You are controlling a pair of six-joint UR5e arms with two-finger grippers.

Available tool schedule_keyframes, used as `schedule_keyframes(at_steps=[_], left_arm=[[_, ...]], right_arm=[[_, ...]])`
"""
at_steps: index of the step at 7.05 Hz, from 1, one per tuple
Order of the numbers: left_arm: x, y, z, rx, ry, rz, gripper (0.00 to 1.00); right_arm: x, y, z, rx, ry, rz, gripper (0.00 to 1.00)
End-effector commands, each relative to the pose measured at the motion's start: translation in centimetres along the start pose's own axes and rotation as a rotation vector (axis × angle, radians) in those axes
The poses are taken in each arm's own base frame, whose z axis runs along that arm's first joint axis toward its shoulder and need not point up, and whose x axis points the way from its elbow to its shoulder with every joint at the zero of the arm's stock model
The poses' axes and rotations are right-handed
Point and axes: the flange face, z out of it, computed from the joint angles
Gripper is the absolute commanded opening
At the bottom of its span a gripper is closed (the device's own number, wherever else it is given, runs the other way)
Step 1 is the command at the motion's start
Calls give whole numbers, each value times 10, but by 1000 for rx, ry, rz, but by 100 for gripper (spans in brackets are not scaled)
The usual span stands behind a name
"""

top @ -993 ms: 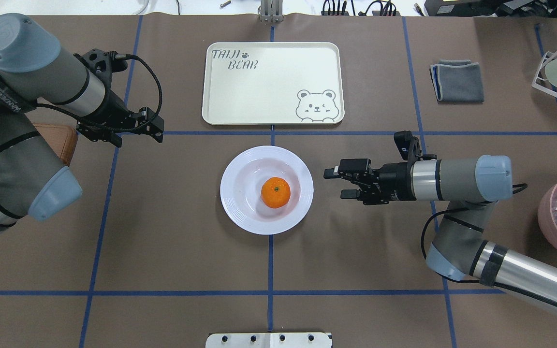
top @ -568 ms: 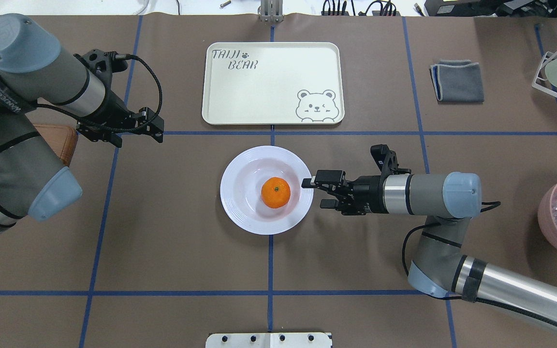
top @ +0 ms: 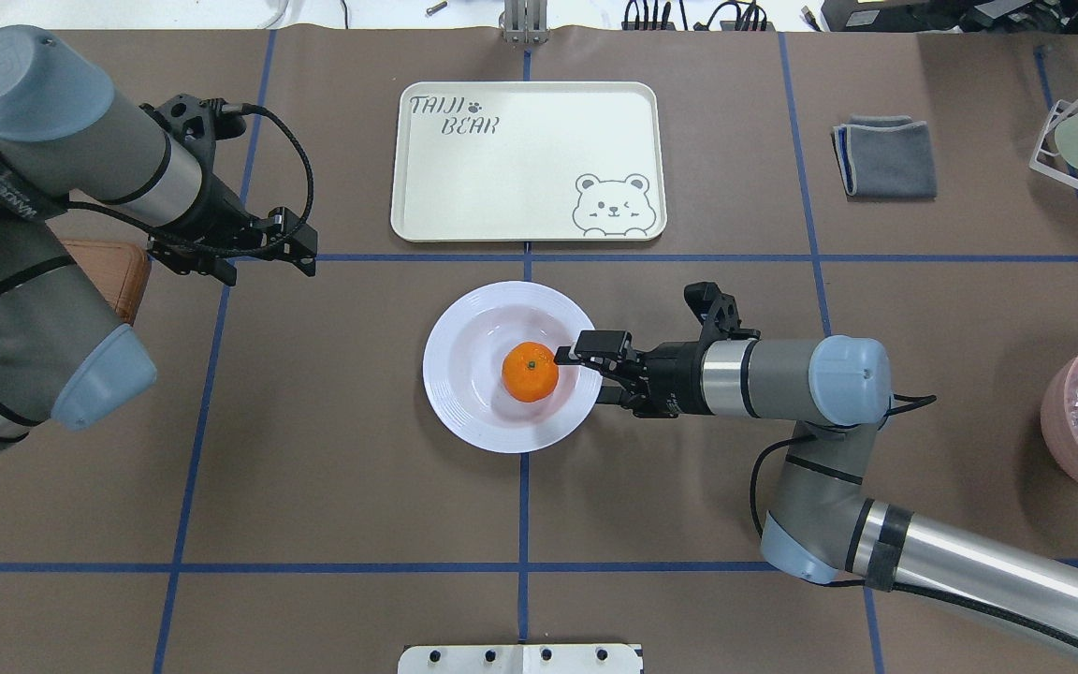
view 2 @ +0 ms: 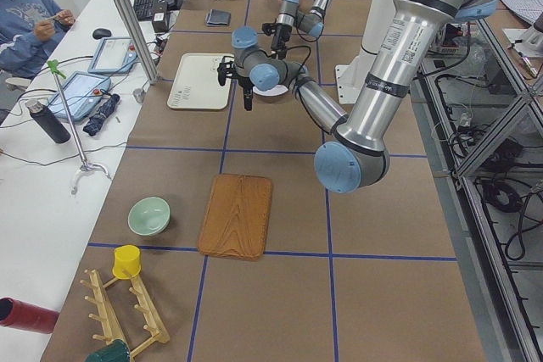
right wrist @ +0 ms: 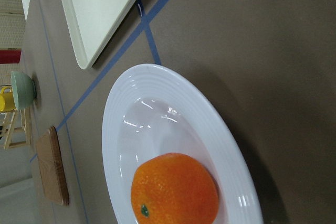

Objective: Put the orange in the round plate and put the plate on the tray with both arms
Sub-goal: 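Grip the white plate rim with the right gripper and lift it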

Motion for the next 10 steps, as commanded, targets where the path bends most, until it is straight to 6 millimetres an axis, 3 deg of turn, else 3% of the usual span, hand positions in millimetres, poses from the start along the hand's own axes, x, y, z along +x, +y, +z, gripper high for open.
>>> schedule_keyframes(at_steps=[1,3,4,5,6,7,10], left_arm=[[3,2,-5,5,7,2,98],[3,3,-7,6,10,3,98],[3,3,-8,7,11,4,98],[3,3,-9,9,12,4,98],[4,3,-12,11,14,5,98],[4,3,-13,11,14,3,98],[4,4,-15,14,17,5,98]], right_arm=[[2,9,8,3,10,3,85],[6,17,14,21,5,4,76],[6,17,15,21,5,7,46],[9,17,15,20,12,9,23],[8,18,15,19,9,7,9],[9,17,15,20,12,6,0],[-5,15,11,25,-28,0,0]])
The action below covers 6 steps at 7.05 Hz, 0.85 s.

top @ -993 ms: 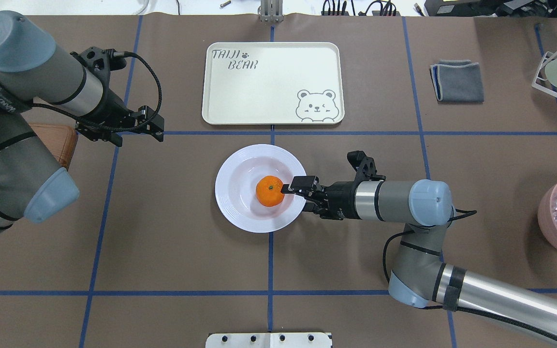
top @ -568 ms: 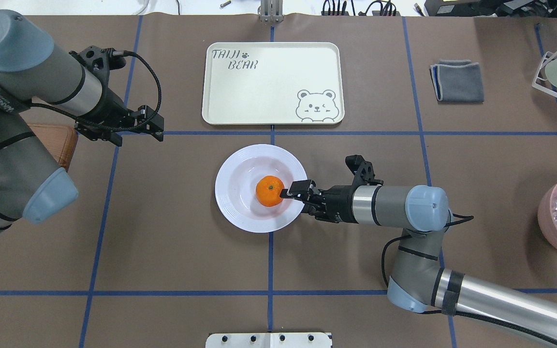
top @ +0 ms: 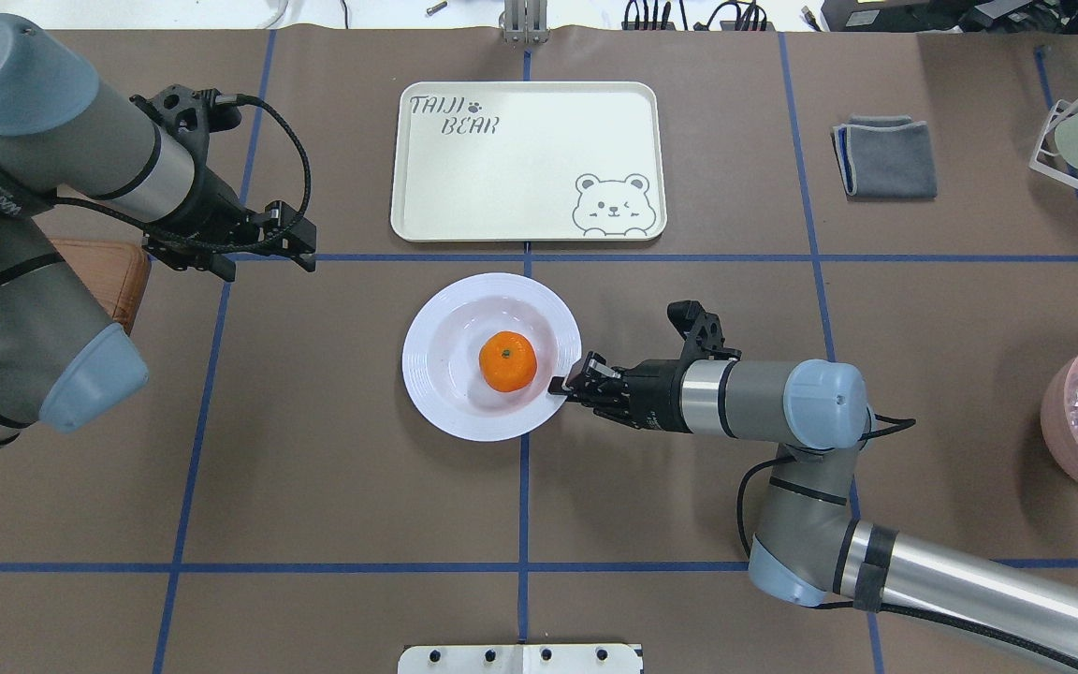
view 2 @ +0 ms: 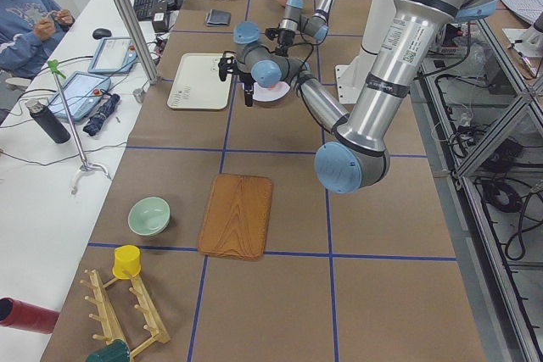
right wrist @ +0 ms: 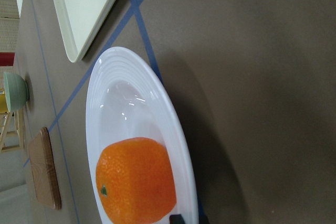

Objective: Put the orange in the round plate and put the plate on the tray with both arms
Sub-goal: 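Grip the white plate rim with the right gripper and lift it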

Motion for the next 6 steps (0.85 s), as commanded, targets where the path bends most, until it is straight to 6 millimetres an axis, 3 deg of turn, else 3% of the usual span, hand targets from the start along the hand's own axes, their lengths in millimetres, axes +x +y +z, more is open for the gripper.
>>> schedule_keyframes(at_steps=[1,2,6], left_arm=[[0,0,-1,1,1,0,98],[0,1,-2,2,3,0,98],[-1,-2,-6,8,-1,-7,98]], right_arm=[[-23,-5,-10,26,-65,11,0],[-37,-6,-17,40,-99,21,0],[-42,-16,-30,123,-211,61,0]])
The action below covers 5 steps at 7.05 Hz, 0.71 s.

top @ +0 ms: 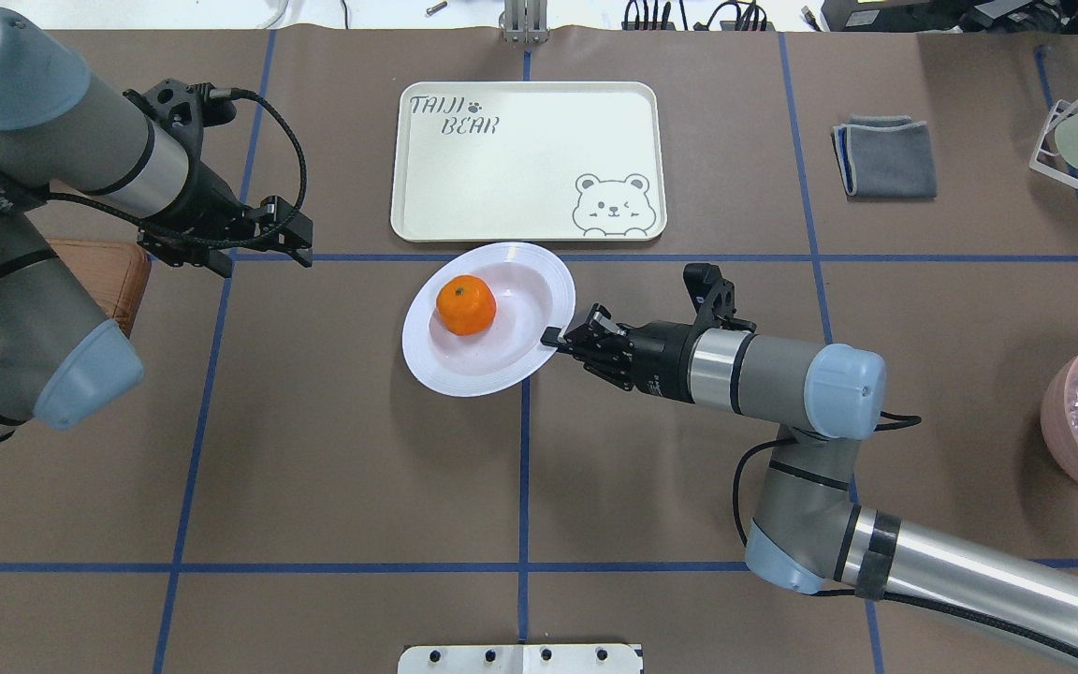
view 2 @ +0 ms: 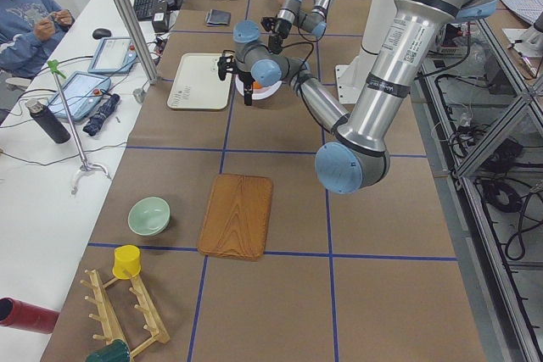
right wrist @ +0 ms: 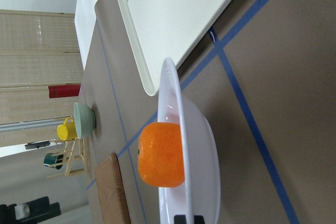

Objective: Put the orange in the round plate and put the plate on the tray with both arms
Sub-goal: 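Carry the plate with the orange onto the cream bear tray with the right gripper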

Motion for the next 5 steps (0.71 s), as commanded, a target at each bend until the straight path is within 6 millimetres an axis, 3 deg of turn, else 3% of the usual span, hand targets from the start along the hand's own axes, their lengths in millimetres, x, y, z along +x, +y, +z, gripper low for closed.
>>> schedule_keyframes(at_steps=[1,3,4,5], left_arm=[[1,1,-5,-1,-8,-7,98],[0,1,-6,0,-8,-7,98],[0,1,-7,2,-7,-7,98],[2,2,-12,7,-1,-2,98]], right_arm=[[-2,-9,-5,74,-72,47,0],[-10,-21,-4,204,-140,96,0],[-13,-29,18,280,-166,121,0],[-17,-49,44,362,-185,169,0]])
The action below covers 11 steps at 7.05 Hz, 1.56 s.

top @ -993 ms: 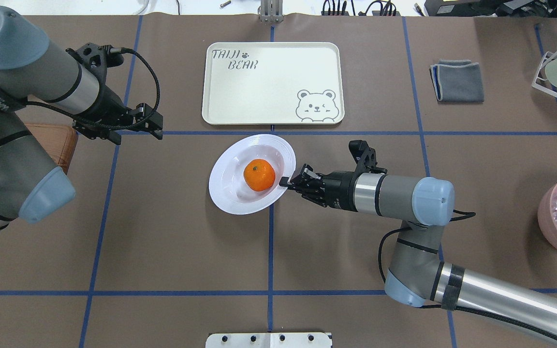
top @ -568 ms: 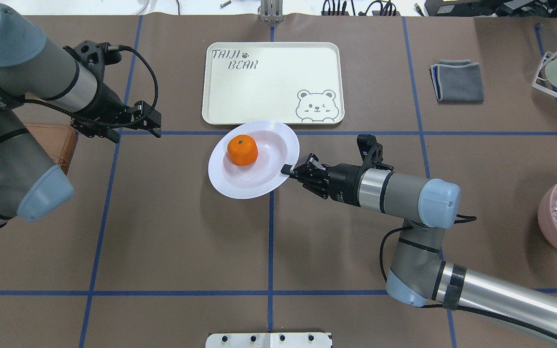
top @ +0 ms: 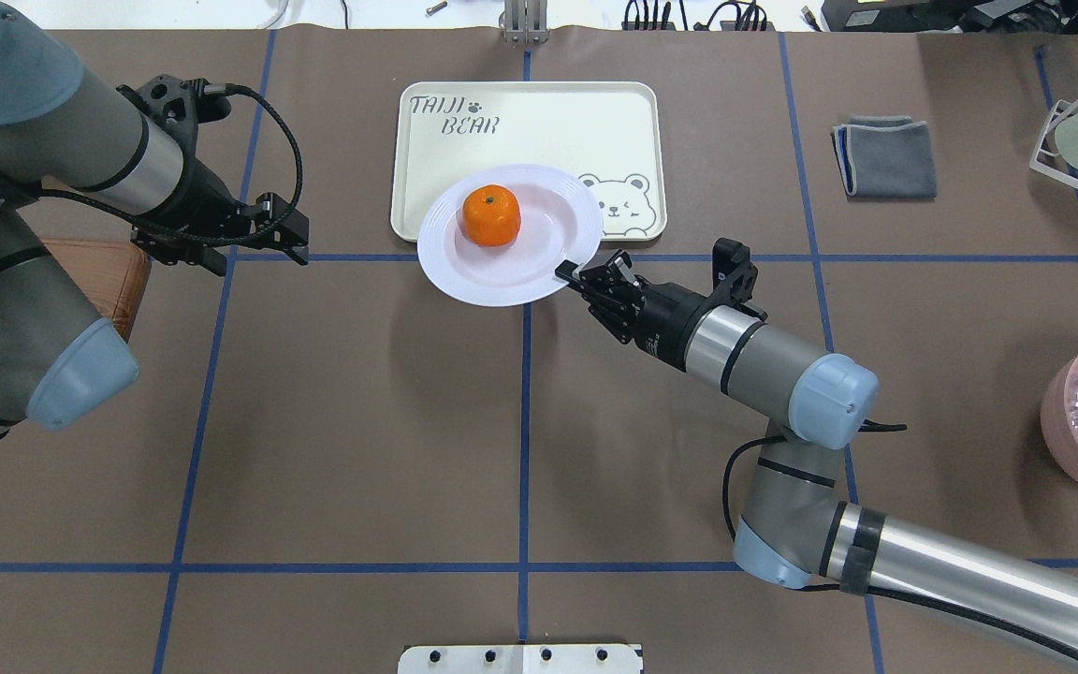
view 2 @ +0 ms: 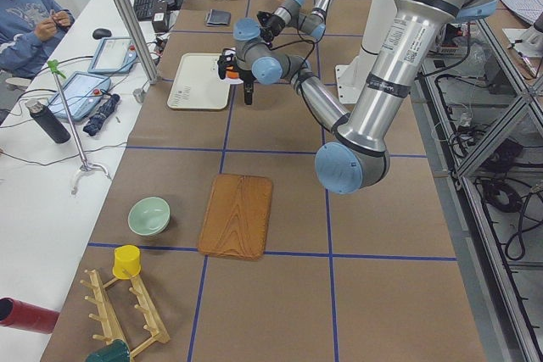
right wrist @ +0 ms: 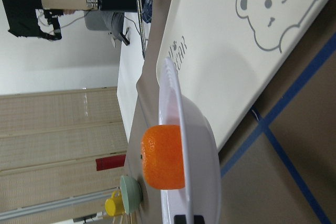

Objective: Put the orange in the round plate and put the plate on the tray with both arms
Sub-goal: 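Carry the plate with the orange onto the cream bear tray with the right gripper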

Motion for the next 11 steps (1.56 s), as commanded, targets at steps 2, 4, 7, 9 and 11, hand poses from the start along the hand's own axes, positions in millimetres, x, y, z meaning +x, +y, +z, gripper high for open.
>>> schedule_keyframes(at_steps=[2,4,7,9,11], left_arm=[[-8,8,-15,11,6,0,98],[-8,9,-15,11,6,0,98],[-7,8,-15,12,8,1,98],[-6,8,-15,11,6,0,98],[-6,8,-15,11,6,0,98]], right_arm=[[-14,-25,82,238,12,73,0],[-35,-23,123,354,93,86,0],[-20,-35,150,406,136,98,0],[-23,-33,149,402,130,100,99],[-37,-33,101,353,83,113,100]])
